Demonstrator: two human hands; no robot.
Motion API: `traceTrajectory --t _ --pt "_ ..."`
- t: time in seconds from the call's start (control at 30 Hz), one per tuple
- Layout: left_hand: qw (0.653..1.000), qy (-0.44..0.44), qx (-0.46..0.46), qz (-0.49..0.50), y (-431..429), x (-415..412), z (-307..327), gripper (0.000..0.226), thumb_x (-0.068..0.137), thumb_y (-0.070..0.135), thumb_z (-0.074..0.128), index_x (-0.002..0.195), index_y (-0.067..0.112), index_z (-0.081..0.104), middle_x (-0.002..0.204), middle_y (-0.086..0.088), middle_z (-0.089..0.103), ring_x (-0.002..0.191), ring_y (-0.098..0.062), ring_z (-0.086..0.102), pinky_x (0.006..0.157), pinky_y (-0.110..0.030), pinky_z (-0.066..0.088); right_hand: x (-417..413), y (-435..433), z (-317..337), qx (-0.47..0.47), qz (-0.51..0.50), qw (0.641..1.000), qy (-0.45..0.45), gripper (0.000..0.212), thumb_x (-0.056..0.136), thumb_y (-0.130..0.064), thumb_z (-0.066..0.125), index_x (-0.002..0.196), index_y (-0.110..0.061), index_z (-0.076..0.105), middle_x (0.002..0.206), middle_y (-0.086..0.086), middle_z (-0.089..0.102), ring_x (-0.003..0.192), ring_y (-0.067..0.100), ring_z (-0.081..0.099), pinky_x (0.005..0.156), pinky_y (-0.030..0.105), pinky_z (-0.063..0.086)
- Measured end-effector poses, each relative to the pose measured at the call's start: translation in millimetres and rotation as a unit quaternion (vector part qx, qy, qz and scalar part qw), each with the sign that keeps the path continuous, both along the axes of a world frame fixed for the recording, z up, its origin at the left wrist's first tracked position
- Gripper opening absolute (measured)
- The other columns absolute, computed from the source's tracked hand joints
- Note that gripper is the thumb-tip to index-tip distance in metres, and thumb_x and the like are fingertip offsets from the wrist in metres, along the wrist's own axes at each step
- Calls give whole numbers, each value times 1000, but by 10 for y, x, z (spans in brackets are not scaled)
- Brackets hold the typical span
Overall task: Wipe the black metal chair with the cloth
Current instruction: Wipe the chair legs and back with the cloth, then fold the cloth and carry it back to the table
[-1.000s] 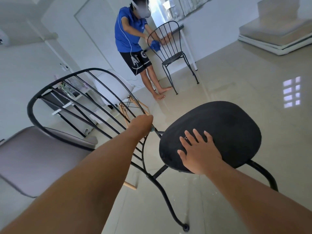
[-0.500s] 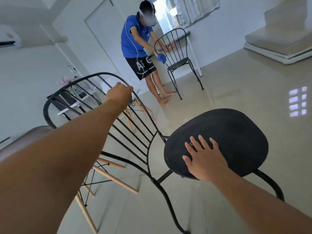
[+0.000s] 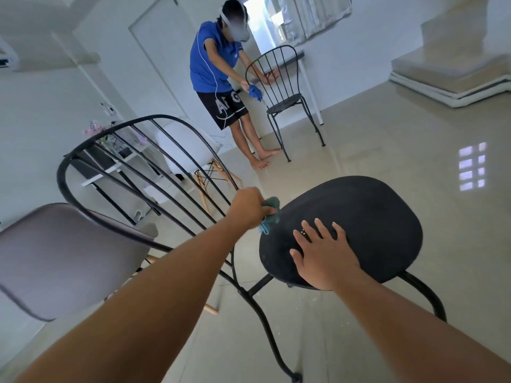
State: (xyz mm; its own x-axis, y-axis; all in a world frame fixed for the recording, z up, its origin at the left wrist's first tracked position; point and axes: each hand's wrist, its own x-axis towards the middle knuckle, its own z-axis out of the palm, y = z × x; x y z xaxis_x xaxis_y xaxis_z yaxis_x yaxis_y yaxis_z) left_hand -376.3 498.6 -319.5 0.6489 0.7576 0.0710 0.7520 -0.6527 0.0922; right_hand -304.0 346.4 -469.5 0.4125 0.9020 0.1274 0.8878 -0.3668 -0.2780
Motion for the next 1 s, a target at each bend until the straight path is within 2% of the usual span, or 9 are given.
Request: traceTrajectory --t 0.13,0.23,0.3,0.43,0.53,0.63,0.7,0.83,1.0 --pt "995 -78 -56 8 -201 -63 -258 33 96 47 71 100 14 72 90 0 71 79 -11 65 62 -24 48 30 20 90 68 -35 994 83 60 112 -47 21 164 -20 35 171 0 39 162 22 26 132 54 12" --pt "965 -188 -176 60 -245 -113 -477 31 99 44 68 98 14 76 95 -8 76 89 -23 74 77 -41 63 92 -17 213 194 -86 957 198 39 113 -41 31 137 -22 55 126 -1 69 121 22 64 119 47 38" --pt "892 -302 -321 103 -331 -123 -562 29 104 36 63 105 11 77 106 -15 78 96 -28 77 85 -45 65 131 -65 303 232 -98 926 282 37 114 -42 34 135 -22 57 114 0 69 103 22 62 105 45 47" --pt "725 -393 -549 137 -570 -131 -554 36 113 31 45 126 7 68 116 -13 76 106 -25 72 94 -40 60 233 -132 369 236 -94 886 388 40 110 -52 45 137 -26 58 116 -5 69 109 22 65 95 43 51" --pt "657 -406 -618 149 -630 -177 -515 48 113 42 38 131 6 63 124 -17 70 123 -32 66 107 -49 52 341 -171 392 266 -99 856 433 35 103 -56 62 120 -26 68 107 -10 74 100 13 71 90 38 57" --pt "644 -378 -651 137 -623 -242 -545 81 101 72 39 136 3 63 130 -21 70 125 -34 66 111 -51 51 390 -258 448 286 -59 820 492 35 90 -55 81 109 -26 75 99 -10 80 89 4 75 81 25 57" --pt "666 -357 -648 103 -655 -262 -571 82 92 76 55 134 8 68 126 -17 75 121 -31 71 109 -49 53 404 -299 456 292 -37 807 512 35 85 -56 86 104 -27 78 98 -9 82 93 8 76 86 28 58" --pt "695 -366 -615 68 -685 -308 -650 53 92 46 78 129 9 72 124 -11 76 121 -27 71 107 -43 56 421 -360 477 304 -28 781 545 34 86 -53 86 105 -24 80 101 -5 83 100 17 78 97 38 61" --pt "681 -387 -616 86 -655 -382 -765 31 104 15 60 133 6 67 129 -18 73 118 -33 72 95 -42 62 446 -409 509 318 -34 758 569 33 87 -51 85 106 -24 83 106 -2 83 107 18 78 108 47 57"
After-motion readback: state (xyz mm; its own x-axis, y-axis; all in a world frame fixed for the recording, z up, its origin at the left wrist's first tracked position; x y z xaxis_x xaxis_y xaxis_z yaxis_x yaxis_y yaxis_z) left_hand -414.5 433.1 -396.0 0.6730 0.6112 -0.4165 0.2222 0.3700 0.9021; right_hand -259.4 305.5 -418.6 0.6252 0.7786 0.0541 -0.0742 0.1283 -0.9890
